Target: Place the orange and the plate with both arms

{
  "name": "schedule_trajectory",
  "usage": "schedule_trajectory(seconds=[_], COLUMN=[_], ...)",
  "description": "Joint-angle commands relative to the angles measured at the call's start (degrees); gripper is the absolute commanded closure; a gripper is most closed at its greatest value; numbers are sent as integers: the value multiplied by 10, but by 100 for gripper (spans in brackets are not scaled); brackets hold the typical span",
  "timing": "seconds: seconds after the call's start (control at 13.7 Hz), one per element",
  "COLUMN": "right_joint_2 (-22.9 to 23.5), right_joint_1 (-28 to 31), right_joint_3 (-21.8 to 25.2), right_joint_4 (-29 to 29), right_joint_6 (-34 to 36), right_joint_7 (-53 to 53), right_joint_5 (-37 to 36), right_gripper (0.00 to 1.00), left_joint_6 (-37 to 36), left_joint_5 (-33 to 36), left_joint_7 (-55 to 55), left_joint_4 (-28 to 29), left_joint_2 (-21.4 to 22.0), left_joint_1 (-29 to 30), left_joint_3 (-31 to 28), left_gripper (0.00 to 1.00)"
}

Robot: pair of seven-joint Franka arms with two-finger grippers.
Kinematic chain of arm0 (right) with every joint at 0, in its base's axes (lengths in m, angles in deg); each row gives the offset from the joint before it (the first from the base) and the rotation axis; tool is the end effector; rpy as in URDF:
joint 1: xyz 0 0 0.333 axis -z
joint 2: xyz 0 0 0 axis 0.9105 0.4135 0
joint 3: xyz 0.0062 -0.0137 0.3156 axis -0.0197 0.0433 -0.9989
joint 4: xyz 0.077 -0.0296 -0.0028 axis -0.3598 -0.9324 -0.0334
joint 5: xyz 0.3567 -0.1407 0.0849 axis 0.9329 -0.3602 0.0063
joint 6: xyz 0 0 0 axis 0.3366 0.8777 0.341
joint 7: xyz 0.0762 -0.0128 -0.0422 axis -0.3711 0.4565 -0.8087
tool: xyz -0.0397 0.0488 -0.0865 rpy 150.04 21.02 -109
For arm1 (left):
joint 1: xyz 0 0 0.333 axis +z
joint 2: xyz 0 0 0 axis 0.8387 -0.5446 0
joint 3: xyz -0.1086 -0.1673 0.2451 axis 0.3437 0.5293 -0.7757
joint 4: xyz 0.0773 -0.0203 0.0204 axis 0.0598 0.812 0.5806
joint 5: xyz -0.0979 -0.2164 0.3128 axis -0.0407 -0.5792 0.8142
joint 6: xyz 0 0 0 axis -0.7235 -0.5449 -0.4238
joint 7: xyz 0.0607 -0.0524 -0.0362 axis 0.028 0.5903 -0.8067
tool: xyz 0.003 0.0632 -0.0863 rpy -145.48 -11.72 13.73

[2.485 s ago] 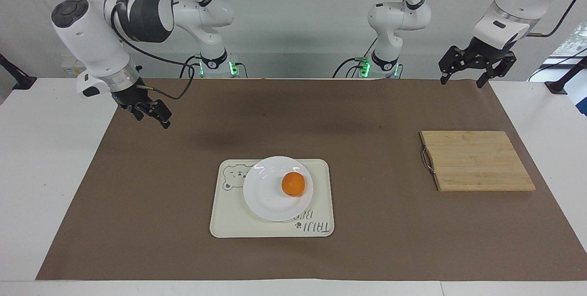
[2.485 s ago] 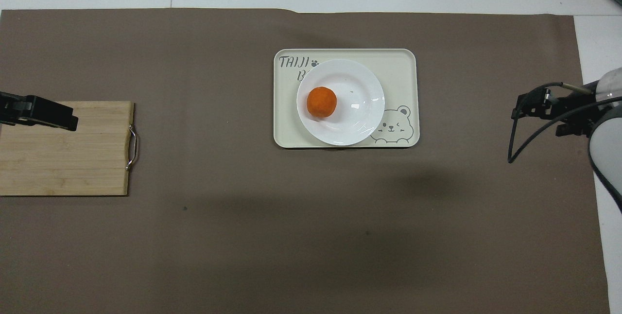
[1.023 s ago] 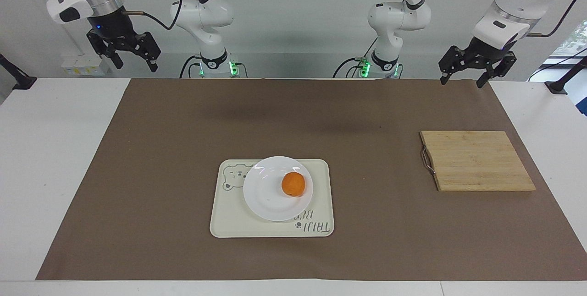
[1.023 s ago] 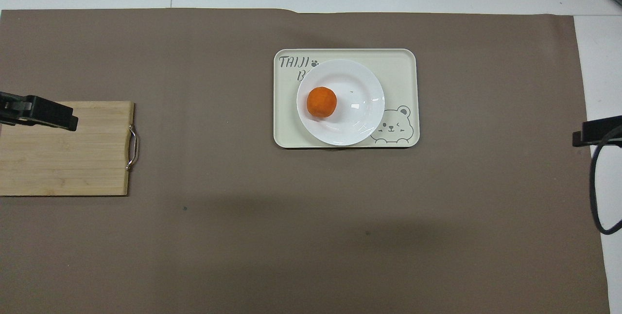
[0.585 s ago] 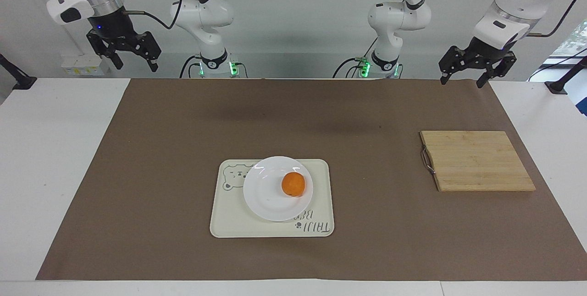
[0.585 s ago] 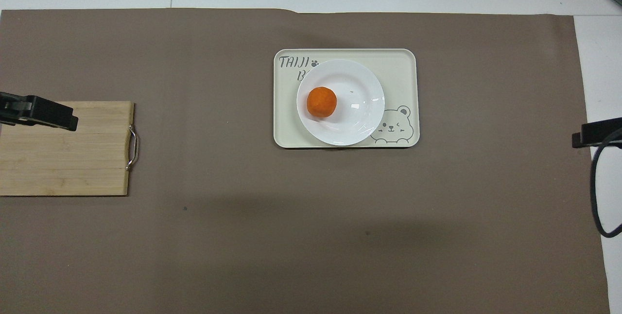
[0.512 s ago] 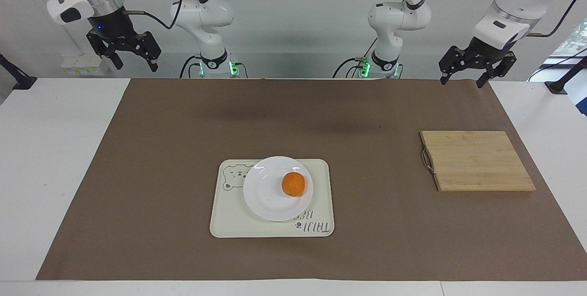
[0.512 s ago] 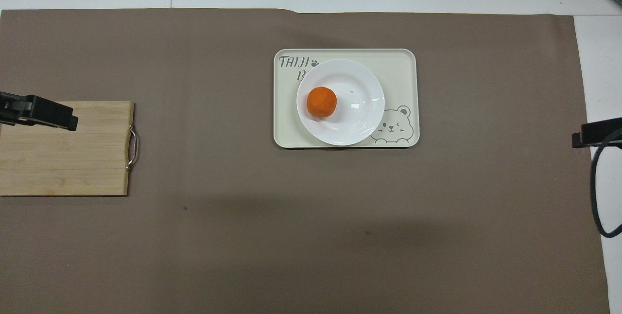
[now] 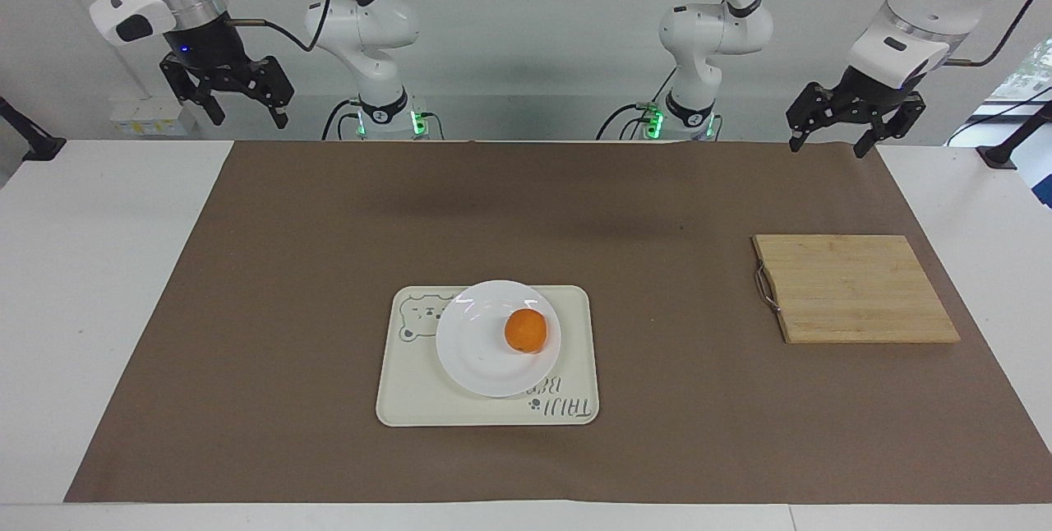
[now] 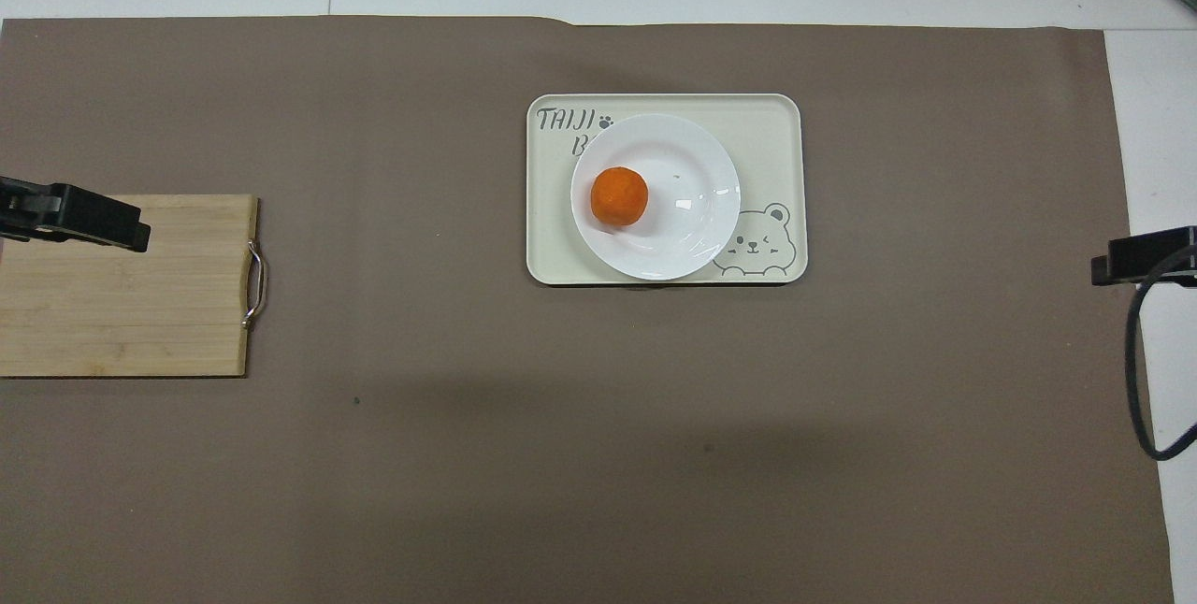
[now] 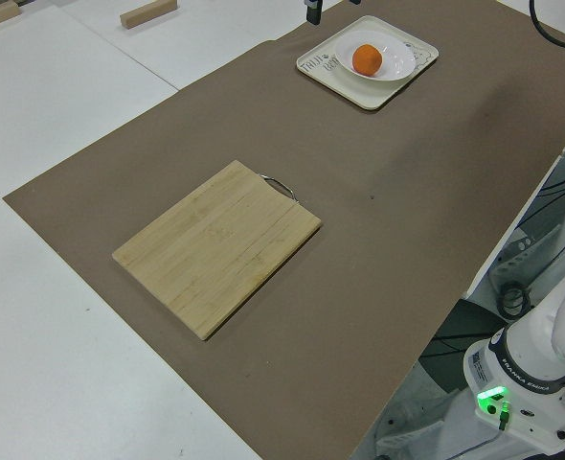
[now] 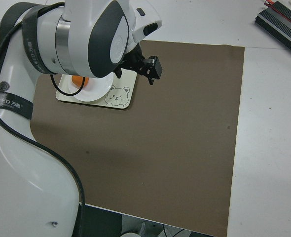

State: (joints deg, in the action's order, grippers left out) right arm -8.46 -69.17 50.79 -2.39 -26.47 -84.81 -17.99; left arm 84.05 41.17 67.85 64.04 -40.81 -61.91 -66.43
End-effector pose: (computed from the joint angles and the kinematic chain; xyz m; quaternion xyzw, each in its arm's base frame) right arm 0.5141 -0.0275 0.6700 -0.9987 0.0497 -0.0091 0.0059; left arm 0.5481 -0.0553 0.6640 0.9967 -0.0800 -0.0049 0.0156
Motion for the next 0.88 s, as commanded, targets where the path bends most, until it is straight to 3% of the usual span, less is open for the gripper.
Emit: schedule_trajectory(seconds=[0.0, 0.8], right_joint_2=[-10, -12], right_joint_1=[1, 0], right_joint_3=[0, 0], right_joint_4=[-10, -13], right_joint_6=[4, 0], right_joint_7=[-11, -9], right_joint_5=[-6, -6], right_gripper=[0, 0], left_joint_6=[9, 15], left_joint_5=[-7, 8], left_joint_7=[-4, 1], left_joint_4=[16, 15], left_joint_2=[12, 13], left_joint_1=[9, 5], left_joint_3=[5, 7], left_gripper=[0, 0])
